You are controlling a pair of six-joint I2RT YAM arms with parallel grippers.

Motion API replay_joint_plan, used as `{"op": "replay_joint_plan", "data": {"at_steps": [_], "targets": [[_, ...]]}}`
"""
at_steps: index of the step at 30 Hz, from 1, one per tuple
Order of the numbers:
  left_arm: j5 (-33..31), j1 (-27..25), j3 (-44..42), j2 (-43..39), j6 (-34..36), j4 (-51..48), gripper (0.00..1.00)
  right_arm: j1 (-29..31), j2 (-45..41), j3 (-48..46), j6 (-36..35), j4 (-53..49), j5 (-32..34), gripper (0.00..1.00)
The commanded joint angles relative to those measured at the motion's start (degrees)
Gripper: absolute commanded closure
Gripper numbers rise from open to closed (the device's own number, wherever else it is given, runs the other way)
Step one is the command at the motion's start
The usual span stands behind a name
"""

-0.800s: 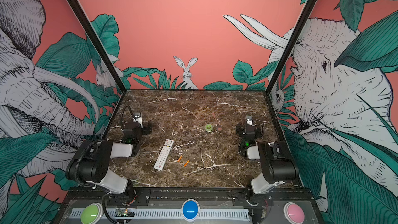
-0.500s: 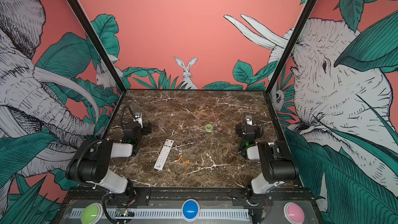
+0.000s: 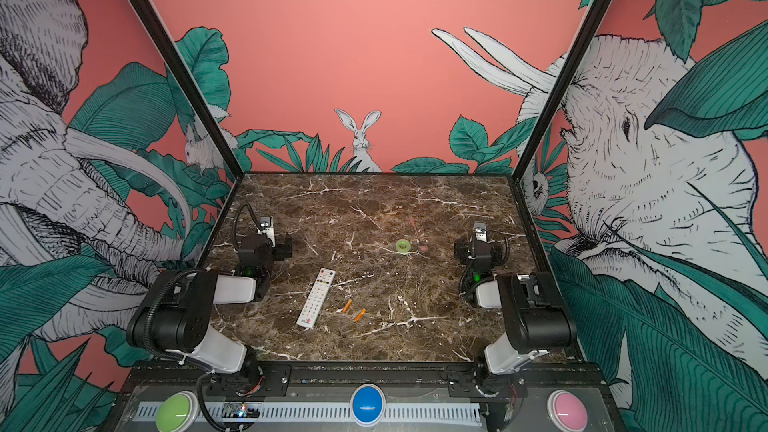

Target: Load the batteries into the remote control

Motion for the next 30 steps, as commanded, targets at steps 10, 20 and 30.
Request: {"op": "replay_joint_plan", "data": {"at_steps": [10, 20, 30], "targets": [[0.2, 0.2, -0.5, -0.5, -0.1, 1.5, 0.00, -0.1, -0.7, 0.3, -0.2, 1.7, -0.2, 0.01], [0.2, 0.2, -0.4, -0.4, -0.2, 1.4, 0.00, -0.1, -0.7, 0.3, -0.2, 1.9, -0.1, 0.01], [0.2, 0.2, -0.6, -0.6, -0.2, 1.6, 0.01, -0.1, -1.1, 0.2, -0.6, 1.6, -0.6, 0.01]]}}
